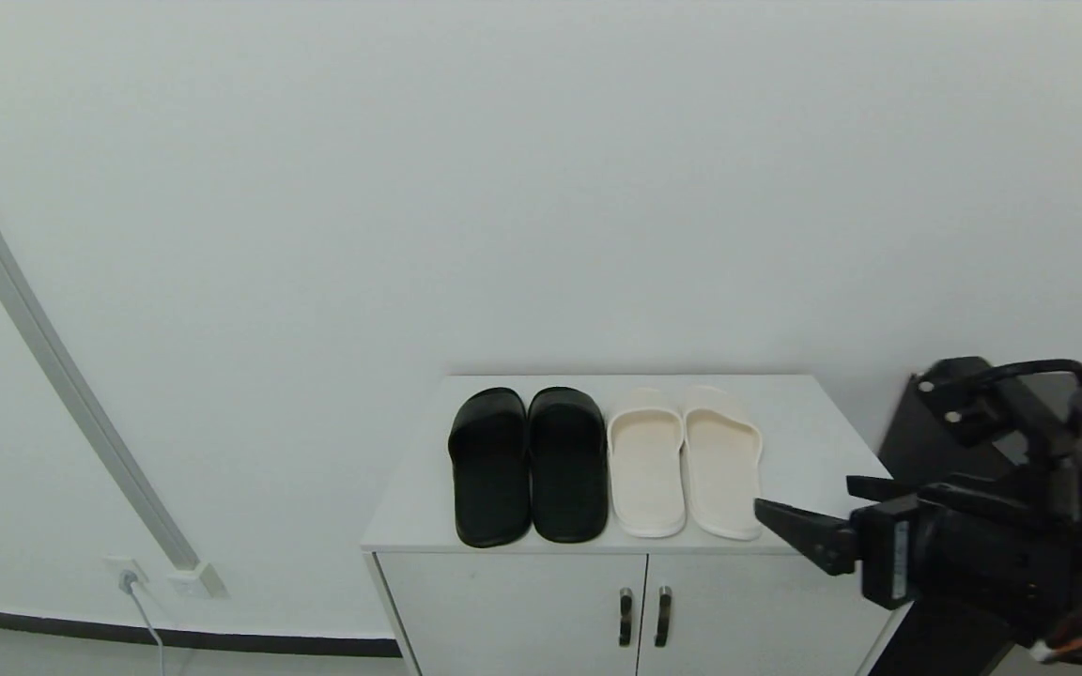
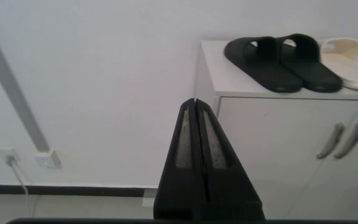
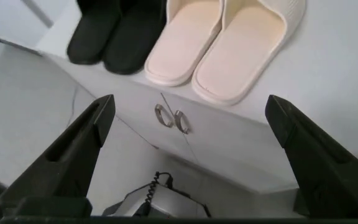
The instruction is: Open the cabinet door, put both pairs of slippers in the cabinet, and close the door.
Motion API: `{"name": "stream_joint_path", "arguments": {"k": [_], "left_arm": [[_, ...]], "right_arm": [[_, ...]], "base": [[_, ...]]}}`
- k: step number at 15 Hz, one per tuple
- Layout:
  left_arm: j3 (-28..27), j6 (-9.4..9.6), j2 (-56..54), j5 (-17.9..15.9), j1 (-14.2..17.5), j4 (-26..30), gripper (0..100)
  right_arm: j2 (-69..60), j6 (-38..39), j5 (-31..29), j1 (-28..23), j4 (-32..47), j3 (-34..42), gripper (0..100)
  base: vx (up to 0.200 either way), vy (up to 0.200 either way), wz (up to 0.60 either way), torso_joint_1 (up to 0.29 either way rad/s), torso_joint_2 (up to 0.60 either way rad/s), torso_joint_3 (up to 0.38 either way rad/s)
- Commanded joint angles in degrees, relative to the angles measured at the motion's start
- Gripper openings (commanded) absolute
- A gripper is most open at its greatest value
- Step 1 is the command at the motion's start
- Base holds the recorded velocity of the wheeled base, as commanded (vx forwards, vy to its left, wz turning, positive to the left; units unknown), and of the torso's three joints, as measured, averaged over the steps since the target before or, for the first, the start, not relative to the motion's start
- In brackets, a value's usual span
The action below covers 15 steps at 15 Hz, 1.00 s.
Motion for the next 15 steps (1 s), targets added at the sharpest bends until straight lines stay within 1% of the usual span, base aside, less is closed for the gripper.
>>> {"name": "stream_joint_path", "arguments": {"k": [1,3,4,6,7,8,10,12,14,15], "left_arm": [[0.02,-0.04,0.09,0.04,0.01,0.05,0],[0.02,-0.04,0.09,0.04,0.01,0.05,0],[0.02,-0.04,0.09,0.04,0.01,0.05,0],[0.02,-0.04,0.09,-0.04,0.01,0.05,0],[0.02,-0.04,0.09,-0.04,0.01,0.05,0],[0.02,-0.04,0.09,-0.04,0.01,0.05,0],[0.02,-0.04,0.09,-0.04,0.01,0.05,0],[0.02,-0.04,0.09,-0.04,0.01,0.05,0],[0.02,-0.04,0.09,-0.04,0.01,0.05,0],[0.02,-0.04,0.09,-0.04,0.01,0.05,0]], "right_arm": [[14.10,4.28,-5.85,3.96,-0.16,-7.72,100],[18.84,6.30,-9.02,4.75,-0.08,-11.32,100],[24.03,6.56,-12.27,4.58,-0.25,-15.02,100],[29.92,6.56,-17.10,4.14,-1.39,-19.15,100],[34.22,6.47,-22.20,3.61,-2.98,-22.40,100],[36.60,6.39,-24.66,3.08,-3.42,-24.42,100],[39.67,6.65,-25.98,1.85,-3.86,-27.41,100],[41.78,6.12,-26.07,0.44,-5.61,-29.25,100],[44.86,5.16,-26.07,-1.05,-6.05,-32.07,100],[45.03,5.16,-26.07,-1.14,-6.14,-32.33,100]], "base": [[0.000,0.000,0.00,0.000,0.00,0.000],[0.000,0.000,0.00,0.000,0.00,0.000],[0.000,0.000,0.00,0.000,0.00,0.000],[0.000,0.000,0.00,0.000,0.00,0.000],[0.000,0.000,0.00,0.000,0.00,0.000],[0.000,0.000,0.00,0.000,0.00,0.000],[0.000,0.000,0.00,0.000,0.00,0.000],[0.000,0.000,0.00,0.000,0.00,0.000],[0.000,0.000,0.00,0.000,0.00,0.000],[0.000,0.000,0.00,0.000,0.00,0.000]]}}
